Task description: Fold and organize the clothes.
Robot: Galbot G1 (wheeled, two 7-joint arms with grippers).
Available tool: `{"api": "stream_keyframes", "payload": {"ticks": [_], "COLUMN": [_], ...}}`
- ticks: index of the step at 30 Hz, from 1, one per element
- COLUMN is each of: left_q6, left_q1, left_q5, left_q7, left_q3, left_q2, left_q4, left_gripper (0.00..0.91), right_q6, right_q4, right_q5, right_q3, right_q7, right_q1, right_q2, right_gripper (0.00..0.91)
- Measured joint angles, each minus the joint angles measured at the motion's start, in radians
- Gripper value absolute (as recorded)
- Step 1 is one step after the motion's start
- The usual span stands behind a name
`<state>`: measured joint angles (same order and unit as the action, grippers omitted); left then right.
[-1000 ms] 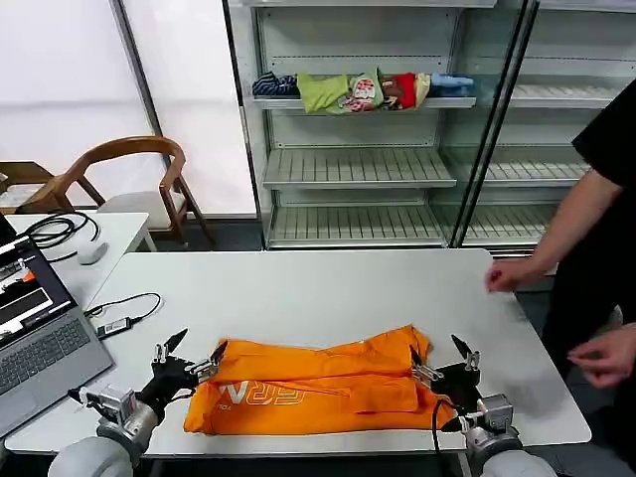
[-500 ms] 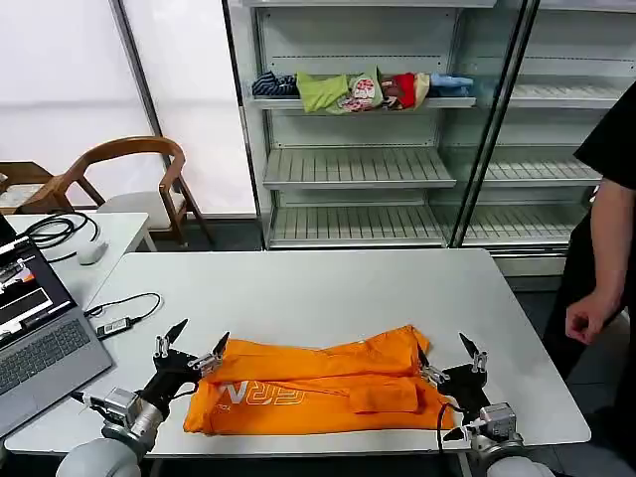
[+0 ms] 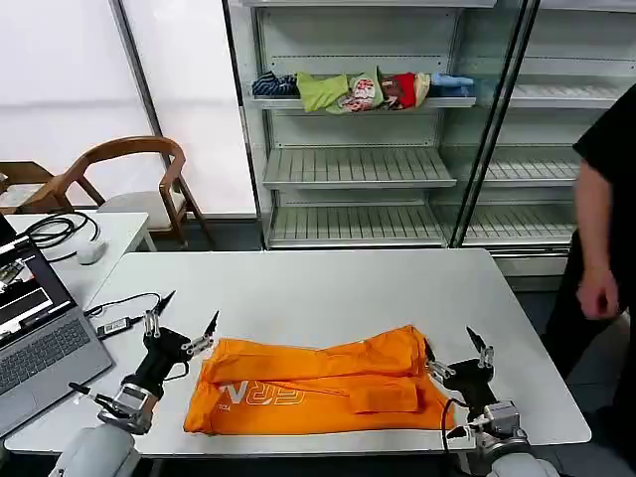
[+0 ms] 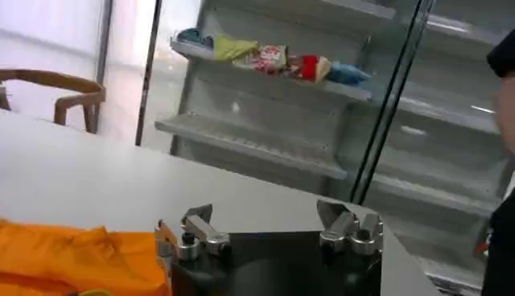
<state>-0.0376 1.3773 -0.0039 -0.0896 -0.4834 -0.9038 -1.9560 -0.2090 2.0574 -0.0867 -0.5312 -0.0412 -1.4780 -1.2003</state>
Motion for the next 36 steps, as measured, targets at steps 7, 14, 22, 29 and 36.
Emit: {"api": "stream_keyframes", "payload": {"ticks": [7, 14, 22, 29, 36], "left_q6": [-0.084, -0.084, 0.031, 0.161, 0.281], "left_q1": [-0.038, -0.034, 0.039, 0.099, 0.126], "left_q5": [0.137, 0.047, -0.173, -0.390, -0.541], "left_q7": [0.014, 0.037, 0.012, -0.028, -0.088], "left_q3": [-0.016, -0.015, -0.026, -0.010, 0.009], "left_q2": [-0.005, 0.001, -0.007, -0.040, -0.076], "left_q4": [0.037, 0.034, -0.037, -0.068, -0.078], "left_gripper": [0.907, 0.907, 0.907, 0.907, 0.907], "right_q6": [0.004, 0.002, 0.002, 0.004, 0.004], "right_q4": [0.008, 0.019, 0.032, 0.032, 0.034], "right_q5": [0.005, 0.004, -0.004, -0.004, -0.001], "right_q3": [-0.014, -0.020, -0.030, -0.030, -0.031], "right_q7": [0.002, -0.001, 0.000, -0.002, -0.004], "right_q1": [-0.011, -0.012, -0.009, -0.013, -0.021], "right_q2": [-0.005, -0.001, 0.000, -0.006, -0.004], "right_gripper": [0.907, 0.907, 0.907, 0.907, 0.907]}}
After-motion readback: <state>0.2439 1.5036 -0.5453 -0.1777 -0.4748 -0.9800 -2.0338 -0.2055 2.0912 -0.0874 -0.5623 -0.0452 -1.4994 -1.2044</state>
